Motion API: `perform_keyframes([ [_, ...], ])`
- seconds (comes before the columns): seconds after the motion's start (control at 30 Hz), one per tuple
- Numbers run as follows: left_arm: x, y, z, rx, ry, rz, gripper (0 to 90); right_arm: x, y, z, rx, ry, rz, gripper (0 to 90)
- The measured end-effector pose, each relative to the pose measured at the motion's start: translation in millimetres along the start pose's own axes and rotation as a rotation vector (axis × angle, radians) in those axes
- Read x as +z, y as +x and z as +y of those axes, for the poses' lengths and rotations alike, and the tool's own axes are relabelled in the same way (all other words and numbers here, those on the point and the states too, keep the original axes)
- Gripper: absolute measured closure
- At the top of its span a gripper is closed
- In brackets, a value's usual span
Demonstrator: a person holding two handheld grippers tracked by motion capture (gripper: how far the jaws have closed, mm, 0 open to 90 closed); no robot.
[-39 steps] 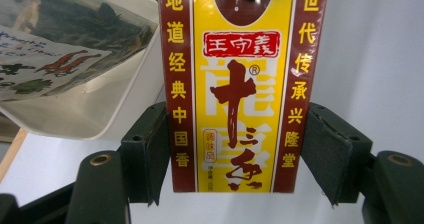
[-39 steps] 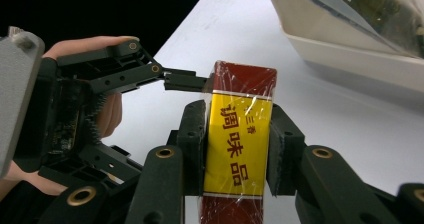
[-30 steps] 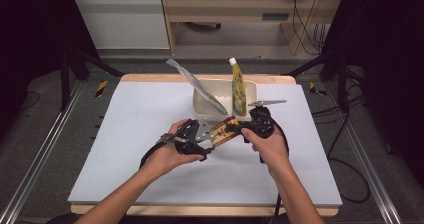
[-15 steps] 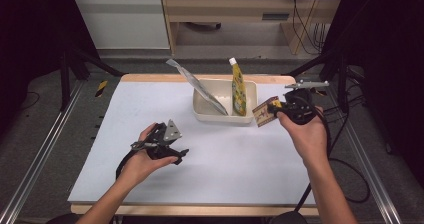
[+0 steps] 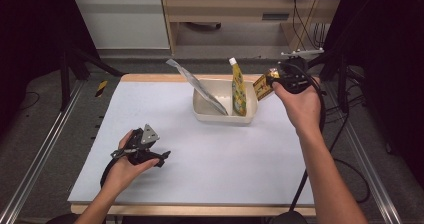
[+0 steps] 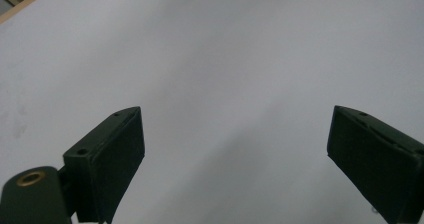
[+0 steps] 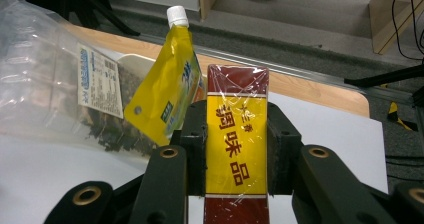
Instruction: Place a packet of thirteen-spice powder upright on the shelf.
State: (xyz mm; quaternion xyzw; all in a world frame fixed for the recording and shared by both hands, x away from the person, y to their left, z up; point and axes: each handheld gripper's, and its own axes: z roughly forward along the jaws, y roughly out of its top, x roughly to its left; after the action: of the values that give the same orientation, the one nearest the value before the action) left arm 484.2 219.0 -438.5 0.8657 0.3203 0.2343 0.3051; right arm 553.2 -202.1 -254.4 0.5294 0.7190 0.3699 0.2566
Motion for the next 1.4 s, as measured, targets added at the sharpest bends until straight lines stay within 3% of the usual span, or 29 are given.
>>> perform_keyframes([
  [0.13, -0.1, 1.3, -3.9, -0.013, -0.003, 0.002, 8.2, 13.5, 6.3, 6.8, -0.002, 0.020, -0.007, 68.6],
  [0.17, -1.0, 2.6, -5.6, 0.002, 0.009, 0.013, 8.2, 23.6, 9.6, 10.5, -0.013, 0.038, -0.031, 68.5],
  [0.23, -1.0, 2.5, -6.5, 0.001, 0.012, 0.012, 8.2, 28.8, 10.3, 11.7, -0.015, 0.048, -0.044, 68.5],
  [0.27, -0.1, 1.6, -7.6, -0.016, 0.001, 0.007, 8.3, 40.3, 10.0, 13.3, -0.010, 0.072, -0.063, 68.5],
  [0.33, 0.5, 1.5, -7.8, 0.000, 0.016, 0.003, 8.3, 47.8, 8.7, 13.5, -0.001, 0.083, -0.065, 68.5],
  [0.4, 2.2, -0.2, -7.8, -0.009, 0.011, -0.001, 8.3, 54.6, 7.5, 13.5, 0.011, 0.093, -0.066, 68.5],
  [0.87, 2.1, -0.3, -7.7, 0.006, 0.020, 0.005, 8.5, 87.2, 10.5, 10.6, 0.074, 0.154, -0.078, 68.4],
  [1.17, 3.0, -1.7, -7.4, -0.003, 0.012, -0.003, 8.6, 103.9, 10.2, 2.4, 0.099, 0.200, -0.116, 68.4],
  [1.4, 1.0, 0.0, -7.1, 0.007, 0.011, 0.002, 8.7, 116.8, 10.8, -2.8, 0.147, 0.218, -0.154, 68.3],
])
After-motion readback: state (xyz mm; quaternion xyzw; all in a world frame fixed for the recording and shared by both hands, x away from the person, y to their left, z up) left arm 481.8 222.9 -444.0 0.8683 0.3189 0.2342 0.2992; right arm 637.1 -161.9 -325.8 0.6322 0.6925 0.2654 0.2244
